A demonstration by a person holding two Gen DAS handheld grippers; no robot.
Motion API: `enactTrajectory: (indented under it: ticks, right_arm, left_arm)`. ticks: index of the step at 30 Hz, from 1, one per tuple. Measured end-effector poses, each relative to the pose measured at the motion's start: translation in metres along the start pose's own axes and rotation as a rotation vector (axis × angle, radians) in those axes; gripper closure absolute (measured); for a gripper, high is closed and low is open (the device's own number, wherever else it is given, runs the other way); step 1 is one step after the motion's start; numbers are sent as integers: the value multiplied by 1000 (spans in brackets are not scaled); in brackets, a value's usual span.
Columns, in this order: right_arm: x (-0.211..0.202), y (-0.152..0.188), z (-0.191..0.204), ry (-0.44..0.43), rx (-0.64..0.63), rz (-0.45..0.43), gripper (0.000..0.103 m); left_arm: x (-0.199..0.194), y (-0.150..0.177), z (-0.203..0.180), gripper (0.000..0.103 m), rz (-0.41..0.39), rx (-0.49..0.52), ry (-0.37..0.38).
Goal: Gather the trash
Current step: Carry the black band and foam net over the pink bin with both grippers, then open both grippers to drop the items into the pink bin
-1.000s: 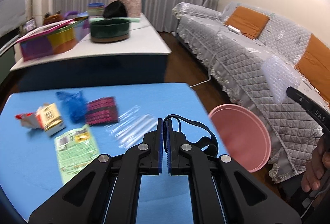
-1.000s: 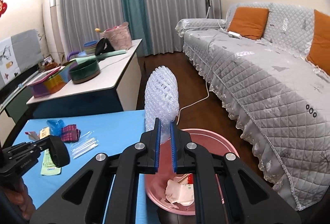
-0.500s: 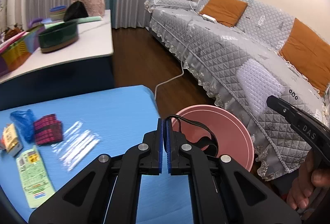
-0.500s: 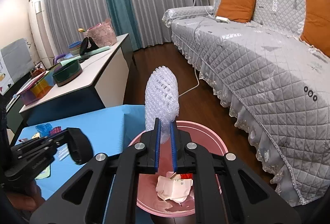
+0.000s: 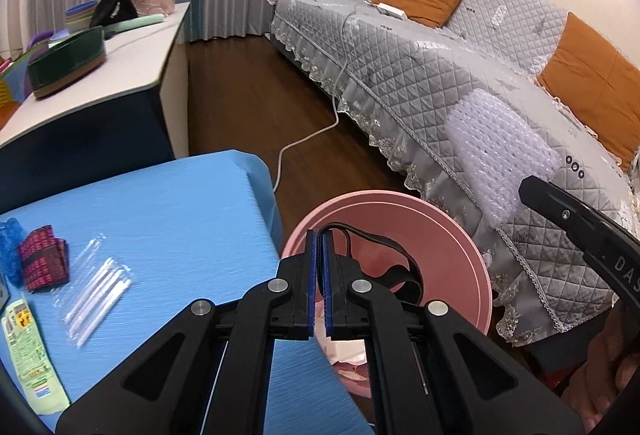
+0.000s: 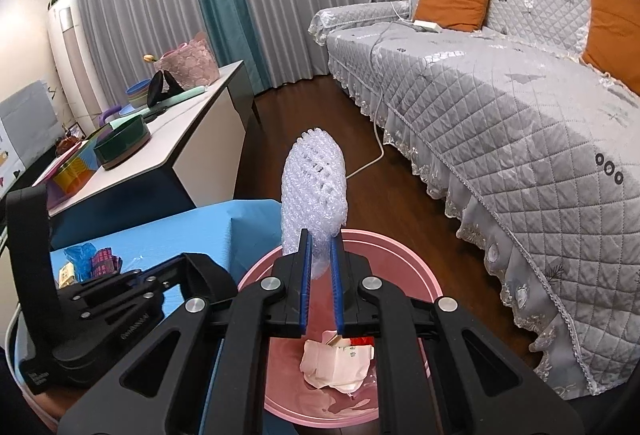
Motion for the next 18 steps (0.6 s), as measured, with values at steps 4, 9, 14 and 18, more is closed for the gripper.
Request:
enactTrajectory:
  ticks: [4, 9, 14, 18]
  right_arm:
    - [1, 0, -4, -1, 9, 1, 93]
    - [4, 1, -9, -4, 33, 14, 87]
    - [6, 3, -11, 3, 45, 27, 59]
    - [5, 1, -10, 3, 50, 20, 59]
  left_arm:
    - [6, -1, -7, 100, 9, 5, 7]
    - [15, 3, -13, 88, 49, -5, 22]
    - [15, 8, -14, 68, 61, 12, 16]
    - [10, 9, -7, 68, 54, -1, 7]
Point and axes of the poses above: each gripper's, at about its wrist camera, not at the fingertips, and x roughly the way its jaws point, z to its left, y to its underside, the point moved 10 cm from there along x, roughly the way its jaws point, and after that the axes turned 5 degrees about y, right-handed, at the moved point
